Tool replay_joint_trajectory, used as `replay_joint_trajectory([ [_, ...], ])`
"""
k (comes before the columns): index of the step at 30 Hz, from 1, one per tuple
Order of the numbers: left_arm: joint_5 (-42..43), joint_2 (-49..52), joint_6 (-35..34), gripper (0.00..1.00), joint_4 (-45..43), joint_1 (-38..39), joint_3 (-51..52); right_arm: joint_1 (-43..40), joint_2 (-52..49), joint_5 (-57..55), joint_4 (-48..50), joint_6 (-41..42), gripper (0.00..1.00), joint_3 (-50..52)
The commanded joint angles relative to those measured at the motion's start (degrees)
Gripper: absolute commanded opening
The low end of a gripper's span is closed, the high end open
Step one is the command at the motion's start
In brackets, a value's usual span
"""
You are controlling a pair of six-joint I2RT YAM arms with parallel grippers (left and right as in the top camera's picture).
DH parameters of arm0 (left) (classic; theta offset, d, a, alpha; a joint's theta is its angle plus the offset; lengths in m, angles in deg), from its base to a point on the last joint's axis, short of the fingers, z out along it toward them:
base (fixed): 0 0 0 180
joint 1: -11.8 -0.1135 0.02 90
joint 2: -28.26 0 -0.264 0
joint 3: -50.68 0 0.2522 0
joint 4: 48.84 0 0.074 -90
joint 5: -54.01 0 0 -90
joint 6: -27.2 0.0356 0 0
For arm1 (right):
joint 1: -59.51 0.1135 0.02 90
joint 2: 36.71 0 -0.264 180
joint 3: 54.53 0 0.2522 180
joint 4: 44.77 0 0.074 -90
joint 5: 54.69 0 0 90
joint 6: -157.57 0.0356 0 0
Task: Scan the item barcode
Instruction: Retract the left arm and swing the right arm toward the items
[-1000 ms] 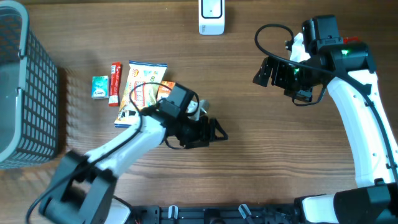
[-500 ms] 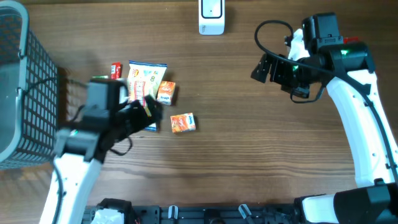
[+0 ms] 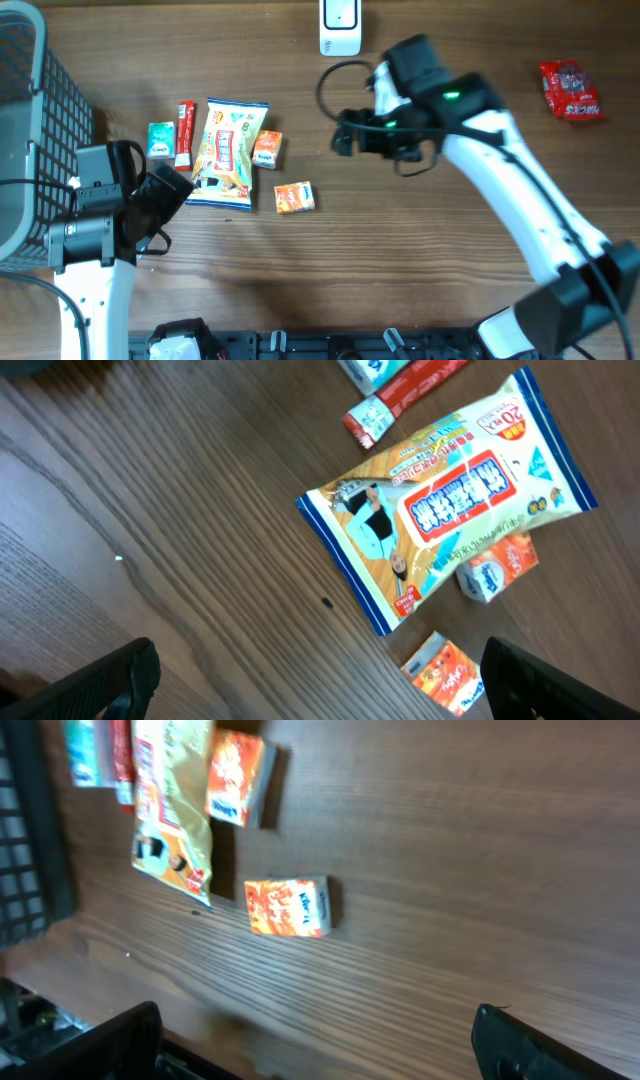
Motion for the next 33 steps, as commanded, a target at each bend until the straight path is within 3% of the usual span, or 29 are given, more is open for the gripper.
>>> replay_joint_trajectory([
  [1, -1.60, 1.18, -1.79, 1.00, 0.24, -0.37, -0.87, 4.85, -5.55, -2.91, 1.33, 13.31, 0.92, 0.57],
  [7, -1.60, 2.71, -1.79, 1.00, 0.68, -0.37, -0.87, 10.38, -11.74, -2.89, 3.34, 22.47, 0.79, 0.57],
  [15, -1.57, 3.13, -1.79, 1.00, 1.05, -0.37, -0.87, 16.00, -17.03, -4.11, 5.53, 32.94, 0.74, 0.57],
  [22, -1.57, 3.13, -1.79, 1.00, 1.44, -0.37, -0.87, 19.19, -20.22, -4.46, 11.04, 44.33, 0.75, 0.57],
  [33, -1.57, 3.13, -1.77, 1.00, 2.54, -0.37, -0.87, 19.52, -22.47, -15.08, 12.07, 47.71, 0.81, 0.57],
])
